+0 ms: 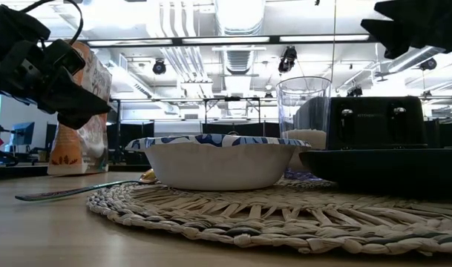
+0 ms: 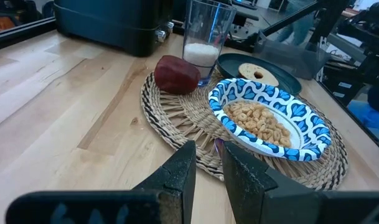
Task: Arrange a breakfast setting
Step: Return to Home Position
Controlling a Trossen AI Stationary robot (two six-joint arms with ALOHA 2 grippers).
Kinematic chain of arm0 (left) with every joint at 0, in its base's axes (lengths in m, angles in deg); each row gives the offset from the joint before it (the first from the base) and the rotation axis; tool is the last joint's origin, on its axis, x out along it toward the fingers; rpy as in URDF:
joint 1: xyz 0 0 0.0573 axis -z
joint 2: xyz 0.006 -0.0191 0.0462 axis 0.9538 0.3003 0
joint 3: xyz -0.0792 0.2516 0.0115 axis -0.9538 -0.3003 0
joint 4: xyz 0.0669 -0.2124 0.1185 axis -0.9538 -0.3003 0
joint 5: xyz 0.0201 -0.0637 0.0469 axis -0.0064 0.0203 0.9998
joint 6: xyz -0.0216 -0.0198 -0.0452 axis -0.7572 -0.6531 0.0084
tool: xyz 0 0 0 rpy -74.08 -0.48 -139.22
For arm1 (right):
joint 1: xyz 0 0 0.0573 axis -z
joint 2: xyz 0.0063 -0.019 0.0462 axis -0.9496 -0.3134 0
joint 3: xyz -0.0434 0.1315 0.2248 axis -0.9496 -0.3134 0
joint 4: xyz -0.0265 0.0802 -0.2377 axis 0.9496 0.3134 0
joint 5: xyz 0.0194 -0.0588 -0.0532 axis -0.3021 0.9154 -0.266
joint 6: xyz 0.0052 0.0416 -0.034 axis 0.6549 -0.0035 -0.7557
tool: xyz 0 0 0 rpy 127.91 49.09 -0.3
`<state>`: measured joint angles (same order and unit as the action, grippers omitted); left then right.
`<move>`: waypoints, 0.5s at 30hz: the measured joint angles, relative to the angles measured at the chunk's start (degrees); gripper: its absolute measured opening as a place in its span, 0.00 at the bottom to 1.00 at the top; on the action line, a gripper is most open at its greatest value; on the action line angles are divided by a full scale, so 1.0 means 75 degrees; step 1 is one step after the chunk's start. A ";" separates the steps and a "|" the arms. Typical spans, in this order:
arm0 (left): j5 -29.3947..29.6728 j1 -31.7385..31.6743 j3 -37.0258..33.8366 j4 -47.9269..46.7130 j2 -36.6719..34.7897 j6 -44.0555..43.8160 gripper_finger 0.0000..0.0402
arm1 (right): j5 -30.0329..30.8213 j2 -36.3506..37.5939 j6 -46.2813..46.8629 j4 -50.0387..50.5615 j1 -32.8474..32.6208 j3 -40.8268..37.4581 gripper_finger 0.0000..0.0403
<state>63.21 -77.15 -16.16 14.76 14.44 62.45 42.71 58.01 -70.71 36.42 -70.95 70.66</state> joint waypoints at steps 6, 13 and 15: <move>0.0000 -0.0002 0.0000 -0.0009 0.0032 -0.0001 0.15 | -0.0004 0.0043 -0.0014 -0.0076 -0.0002 -0.0319 0.65; 0.0000 -0.0002 0.0000 -0.0003 0.0050 0.0001 0.15 | -0.0005 0.0040 0.0089 -0.0362 -0.0002 -0.0665 0.65; 0.0000 -0.0002 0.0000 -0.0006 0.0052 0.0001 0.15 | -0.0004 0.0043 0.0128 -0.0387 -0.0002 -0.0665 0.65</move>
<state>63.21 -77.17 -16.16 14.72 14.83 62.46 42.67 58.33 -69.75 33.52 -70.96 65.68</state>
